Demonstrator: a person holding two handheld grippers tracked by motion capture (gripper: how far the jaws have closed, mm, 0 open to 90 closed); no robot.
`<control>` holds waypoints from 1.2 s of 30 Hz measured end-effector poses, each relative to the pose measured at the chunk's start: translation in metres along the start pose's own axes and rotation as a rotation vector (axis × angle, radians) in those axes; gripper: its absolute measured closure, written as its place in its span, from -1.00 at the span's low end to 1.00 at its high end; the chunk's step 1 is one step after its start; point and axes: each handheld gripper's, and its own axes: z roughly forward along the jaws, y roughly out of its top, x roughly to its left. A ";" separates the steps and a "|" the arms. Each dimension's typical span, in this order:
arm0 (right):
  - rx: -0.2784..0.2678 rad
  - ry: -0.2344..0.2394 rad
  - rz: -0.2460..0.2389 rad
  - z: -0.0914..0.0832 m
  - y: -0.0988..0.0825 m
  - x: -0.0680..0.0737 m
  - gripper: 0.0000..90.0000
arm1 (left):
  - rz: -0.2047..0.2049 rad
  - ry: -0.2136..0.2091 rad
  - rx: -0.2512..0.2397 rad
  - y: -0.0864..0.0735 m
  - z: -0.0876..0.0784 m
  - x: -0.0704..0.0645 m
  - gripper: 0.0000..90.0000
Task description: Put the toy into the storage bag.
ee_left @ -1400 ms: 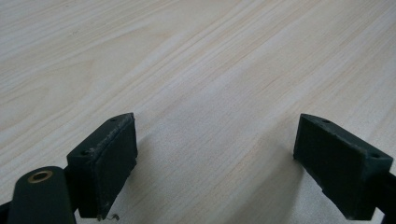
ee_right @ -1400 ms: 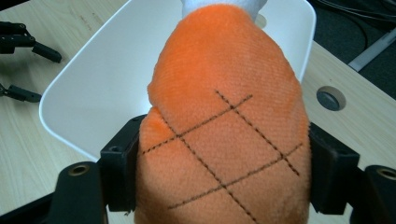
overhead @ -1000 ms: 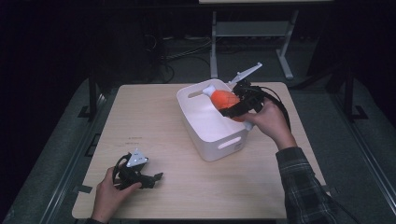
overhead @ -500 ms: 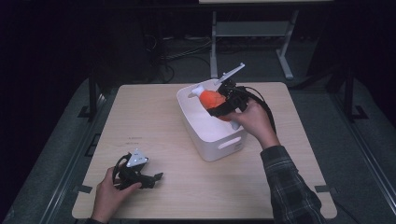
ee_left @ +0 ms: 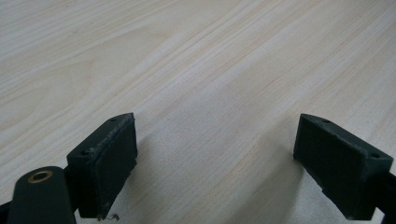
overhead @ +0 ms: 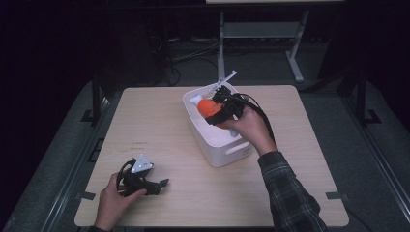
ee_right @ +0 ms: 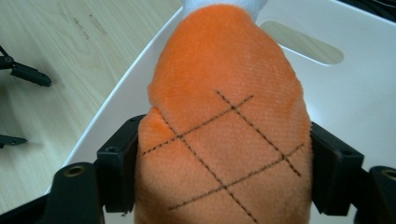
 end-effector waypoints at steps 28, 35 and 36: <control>0.036 0.039 -0.010 0.019 -0.002 0.010 -0.66 | -0.001 0.003 -0.002 0.000 0.000 0.000 -0.72; 0.009 0.038 -0.012 0.011 -0.003 0.009 -0.69 | -0.002 0.002 -0.001 0.000 0.000 0.000 -0.72; 0.005 0.038 -0.015 0.008 -0.004 0.008 -0.69 | -0.002 0.003 -0.001 0.000 0.000 0.000 -0.72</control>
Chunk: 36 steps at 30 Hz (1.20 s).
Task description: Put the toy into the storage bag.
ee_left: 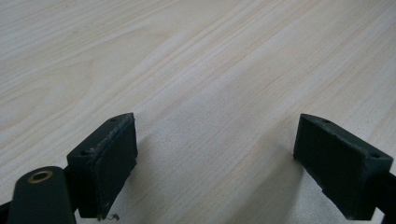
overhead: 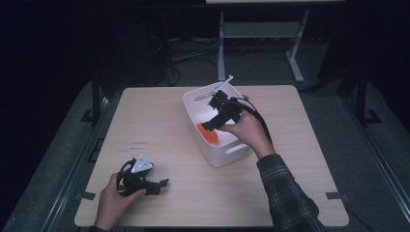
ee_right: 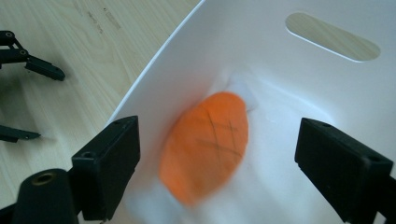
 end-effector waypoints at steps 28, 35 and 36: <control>-0.107 -0.053 0.041 -0.049 -0.041 -0.021 -0.95 | 0.000 -0.001 -0.001 0.000 0.000 0.000 -0.72; -0.133 -0.053 0.048 -0.063 -0.055 -0.025 -0.95 | 0.000 -0.001 -0.002 0.000 0.000 0.000 -0.72; -0.137 -0.056 0.048 -0.064 -0.057 -0.026 -0.95 | 0.000 -0.001 -0.002 0.000 0.000 0.000 -0.72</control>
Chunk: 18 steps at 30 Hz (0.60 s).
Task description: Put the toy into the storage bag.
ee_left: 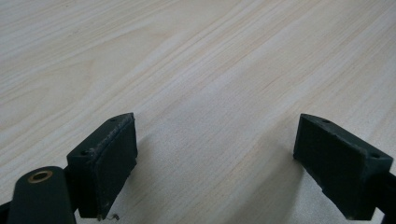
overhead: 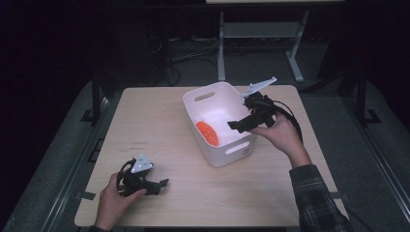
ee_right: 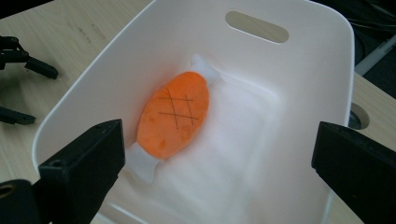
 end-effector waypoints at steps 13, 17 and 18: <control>-0.053 -0.018 0.033 -0.027 -0.034 -0.010 -0.95 | 0.000 -0.001 0.001 0.000 0.000 0.000 -0.72; -0.067 -0.021 0.039 -0.035 -0.045 -0.013 -0.95 | 0.000 -0.001 0.001 0.000 0.000 0.000 -0.72; -0.069 -0.025 0.043 -0.037 -0.048 -0.013 -0.95 | 0.000 -0.001 0.002 0.000 0.000 0.000 -0.72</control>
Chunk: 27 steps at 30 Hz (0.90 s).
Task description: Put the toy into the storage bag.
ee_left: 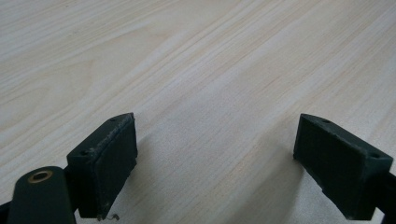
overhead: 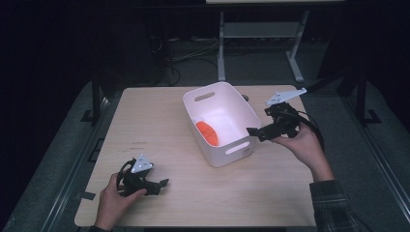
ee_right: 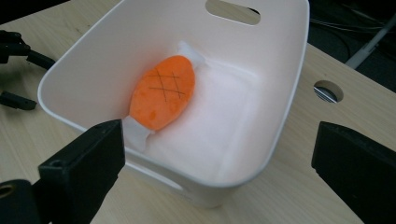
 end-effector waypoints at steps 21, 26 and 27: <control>-0.046 -0.041 0.060 -0.013 -0.068 -0.007 -0.95 | 0.000 0.001 -0.002 0.000 0.000 0.000 -0.72; -0.055 -0.051 0.081 -0.011 -0.087 -0.007 -0.95 | -0.004 0.001 -0.005 0.000 0.000 0.000 -0.72; -0.054 -0.056 0.086 -0.011 -0.091 -0.006 -0.95 | -0.003 0.001 -0.005 0.000 0.000 0.000 -0.72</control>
